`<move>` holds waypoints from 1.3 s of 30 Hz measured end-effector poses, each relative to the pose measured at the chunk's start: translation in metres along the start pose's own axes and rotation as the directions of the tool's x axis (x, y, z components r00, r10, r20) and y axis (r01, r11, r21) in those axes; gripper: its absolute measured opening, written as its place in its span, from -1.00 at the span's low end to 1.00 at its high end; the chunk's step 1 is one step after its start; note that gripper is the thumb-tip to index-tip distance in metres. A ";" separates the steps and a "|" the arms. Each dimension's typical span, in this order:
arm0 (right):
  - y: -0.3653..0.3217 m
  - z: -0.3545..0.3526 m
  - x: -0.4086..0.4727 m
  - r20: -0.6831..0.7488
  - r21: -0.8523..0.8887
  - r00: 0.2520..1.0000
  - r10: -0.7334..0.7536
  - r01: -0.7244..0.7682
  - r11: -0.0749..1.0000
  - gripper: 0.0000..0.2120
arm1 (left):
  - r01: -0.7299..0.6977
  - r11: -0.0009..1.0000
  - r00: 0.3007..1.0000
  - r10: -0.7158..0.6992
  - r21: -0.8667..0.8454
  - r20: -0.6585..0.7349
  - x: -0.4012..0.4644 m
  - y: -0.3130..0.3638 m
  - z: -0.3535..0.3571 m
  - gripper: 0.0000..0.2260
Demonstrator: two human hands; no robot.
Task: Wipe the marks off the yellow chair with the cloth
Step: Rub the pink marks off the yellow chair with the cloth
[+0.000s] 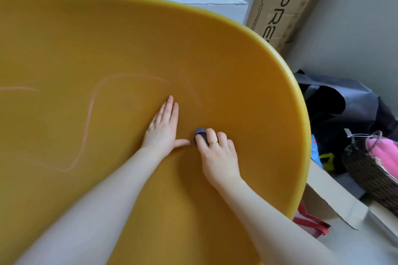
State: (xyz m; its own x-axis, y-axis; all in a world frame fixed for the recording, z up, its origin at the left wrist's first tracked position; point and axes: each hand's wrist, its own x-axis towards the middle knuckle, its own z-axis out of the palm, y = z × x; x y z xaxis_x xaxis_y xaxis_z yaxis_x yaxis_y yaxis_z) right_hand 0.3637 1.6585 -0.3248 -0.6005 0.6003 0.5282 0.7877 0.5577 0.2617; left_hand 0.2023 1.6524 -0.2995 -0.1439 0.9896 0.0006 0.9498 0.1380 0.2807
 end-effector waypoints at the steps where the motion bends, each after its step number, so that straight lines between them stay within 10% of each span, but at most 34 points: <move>1: 0.001 -0.002 0.001 0.026 0.017 0.999 -0.044 0.044 0.999 -0.65 | 0.008 1.000 1.000 -0.007 0.014 -0.005 -0.001 -0.002 0.000 -0.04; 12: 0.066 -0.030 0.133 -0.319 -0.172 0.941 0.114 -0.176 0.969 -0.76 | -0.164 0.964 0.982 0.139 0.209 0.129 -0.004 -0.037 -0.016 0.07; 23: -0.047 0.027 0.029 0.035 0.181 0.999 -0.001 -0.005 0.984 -0.67 | -0.232 0.933 0.972 0.209 0.275 0.110 0.003 -0.059 -0.011 0.09; 33: 0.046 -0.010 0.184 -0.393 -0.210 0.919 -0.036 -0.051 0.976 -0.77 | -0.237 0.930 0.970 0.209 0.281 0.123 -0.001 -0.053 -0.021 0.10; 39: 0.012 0.012 0.155 -0.274 -0.003 0.962 -0.006 0.006 1.000 -0.68 | -0.232 0.935 0.970 0.201 0.270 0.135 0.001 -0.050 -0.025 0.04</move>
State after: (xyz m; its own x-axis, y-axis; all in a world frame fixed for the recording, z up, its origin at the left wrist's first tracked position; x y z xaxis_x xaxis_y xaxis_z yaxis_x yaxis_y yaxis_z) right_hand 0.2779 1.7652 -0.2499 -0.5449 0.4170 0.7274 0.7846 0.5596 0.2669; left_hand 0.1479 1.6457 -0.2896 0.0892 0.9933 -0.0729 0.9960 -0.0892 0.0033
